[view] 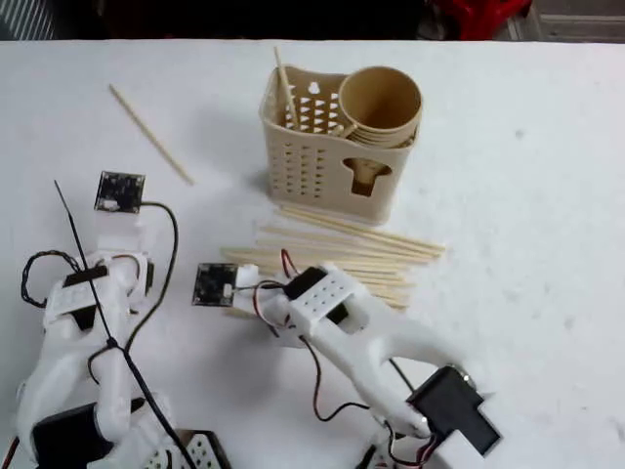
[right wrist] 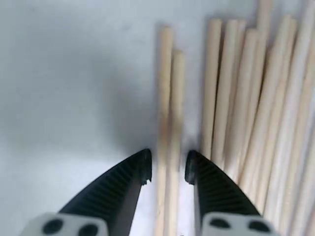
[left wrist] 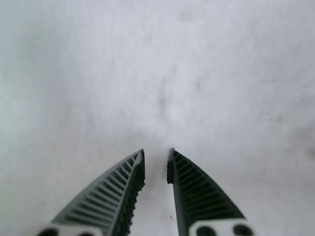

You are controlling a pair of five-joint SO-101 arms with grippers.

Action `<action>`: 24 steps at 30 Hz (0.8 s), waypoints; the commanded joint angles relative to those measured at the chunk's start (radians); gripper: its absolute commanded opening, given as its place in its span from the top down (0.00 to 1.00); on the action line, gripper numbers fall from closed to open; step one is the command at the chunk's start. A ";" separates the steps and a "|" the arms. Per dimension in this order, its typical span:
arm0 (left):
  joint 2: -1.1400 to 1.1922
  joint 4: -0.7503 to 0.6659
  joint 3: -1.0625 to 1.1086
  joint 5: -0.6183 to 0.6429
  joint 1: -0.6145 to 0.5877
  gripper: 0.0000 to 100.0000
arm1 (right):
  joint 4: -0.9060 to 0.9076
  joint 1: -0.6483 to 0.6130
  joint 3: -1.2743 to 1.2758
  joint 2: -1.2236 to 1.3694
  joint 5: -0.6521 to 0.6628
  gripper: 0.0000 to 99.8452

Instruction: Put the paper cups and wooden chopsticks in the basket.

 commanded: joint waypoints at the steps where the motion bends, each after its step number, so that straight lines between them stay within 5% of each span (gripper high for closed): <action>1: -0.024 -0.023 -0.002 -0.012 0.025 0.90 | -0.018 0.031 -0.037 0.030 0.014 0.89; 4: -0.024 -0.023 -0.002 -0.012 0.025 0.90 | -0.018 0.031 -0.037 0.028 0.014 0.99; 24: -0.024 -0.023 -0.002 -0.012 0.025 0.90 | 0.289 0.087 -0.031 -0.634 0.005 0.98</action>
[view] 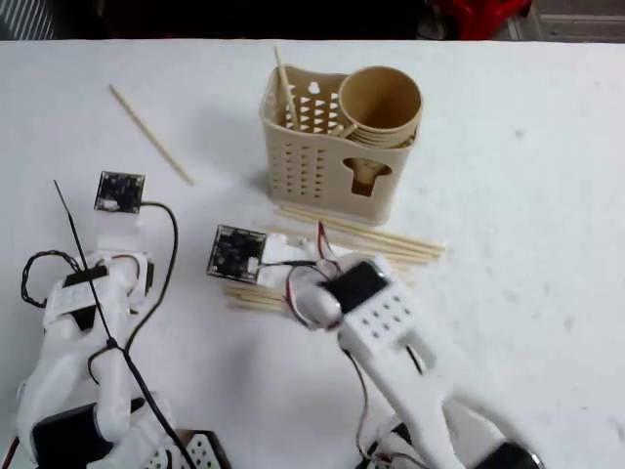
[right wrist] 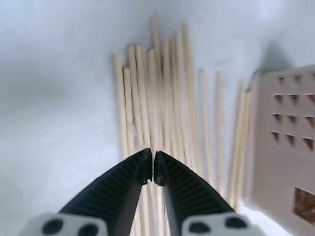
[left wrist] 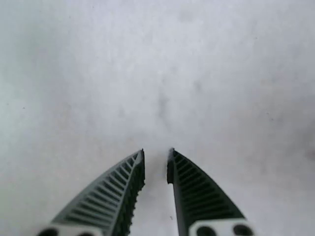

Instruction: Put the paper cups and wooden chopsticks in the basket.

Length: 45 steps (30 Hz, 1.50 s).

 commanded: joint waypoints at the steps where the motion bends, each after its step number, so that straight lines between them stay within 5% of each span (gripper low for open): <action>1: -0.024 -0.023 -0.002 -0.012 0.025 0.90 | 0.084 0.004 -0.008 -0.128 0.005 0.98; 13: -0.024 -0.023 -0.002 -0.012 0.025 0.90 | -0.042 0.041 -0.017 0.114 0.005 0.73; 23: -0.024 -0.023 -0.002 -0.012 0.025 0.90 | -0.077 -0.002 -0.118 0.429 0.077 0.73; 29: -0.024 -0.023 -0.002 -0.012 0.025 0.90 | -0.151 0.001 -0.123 0.541 0.075 0.75; 37: -0.024 -0.023 -0.002 -0.012 0.025 0.90 | -0.168 0.001 -0.124 0.567 0.074 0.99; 45: -0.024 -0.023 -0.002 -0.012 0.025 0.90 | -0.160 0.001 -0.153 0.565 0.058 0.99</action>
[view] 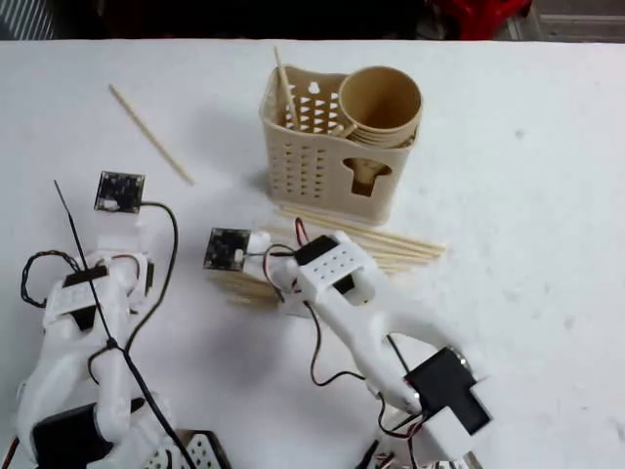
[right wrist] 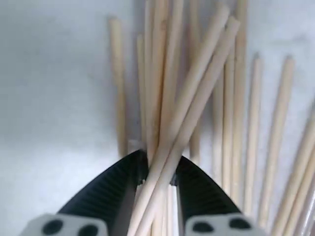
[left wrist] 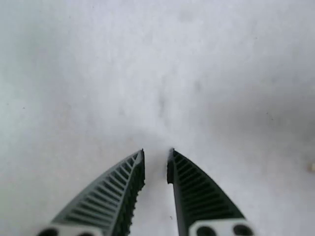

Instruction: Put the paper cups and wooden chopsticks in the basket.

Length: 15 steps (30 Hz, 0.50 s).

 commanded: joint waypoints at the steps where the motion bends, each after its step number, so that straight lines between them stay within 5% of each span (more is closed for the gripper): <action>1: -0.024 -0.023 -0.002 -0.012 0.025 0.90 | 0.002 -0.013 -0.031 -0.001 -0.008 0.98; 15: -0.024 -0.023 -0.002 -0.012 0.025 0.90 | 0.104 0.018 -0.032 -0.116 0.000 0.88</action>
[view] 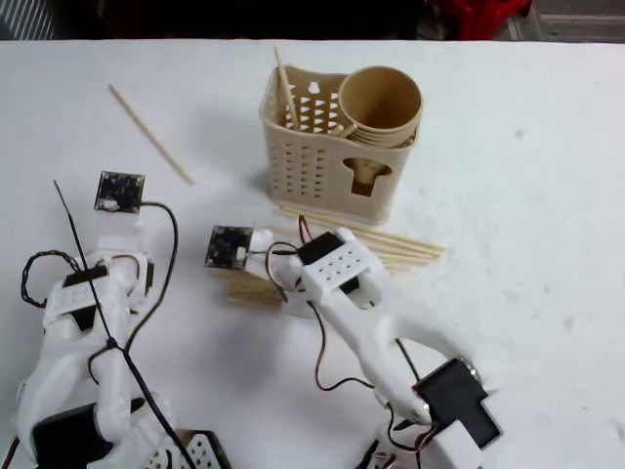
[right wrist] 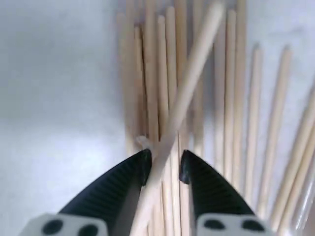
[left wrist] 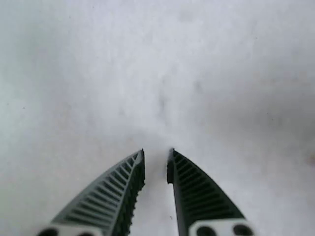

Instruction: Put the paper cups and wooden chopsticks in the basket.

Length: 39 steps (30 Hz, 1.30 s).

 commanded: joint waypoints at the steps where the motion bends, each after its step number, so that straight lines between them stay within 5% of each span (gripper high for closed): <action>1: -0.024 -0.023 -0.002 -0.012 0.025 0.90 | 0.007 0.008 -0.023 -0.035 0.000 0.89; 5: -0.024 -0.023 -0.002 -0.012 0.025 0.90 | 0.005 0.010 -0.023 -0.012 0.000 0.99; 19: -0.024 -0.023 -0.002 -0.012 0.025 0.90 | -0.008 0.019 -0.023 -0.019 -0.002 0.97; 24: -0.024 -0.023 -0.002 -0.012 0.025 0.90 | -0.047 0.018 0.020 -0.018 -0.003 0.88; 39: -0.024 -0.023 -0.002 -0.012 0.025 0.90 | -0.082 0.036 0.034 -0.059 -0.009 0.98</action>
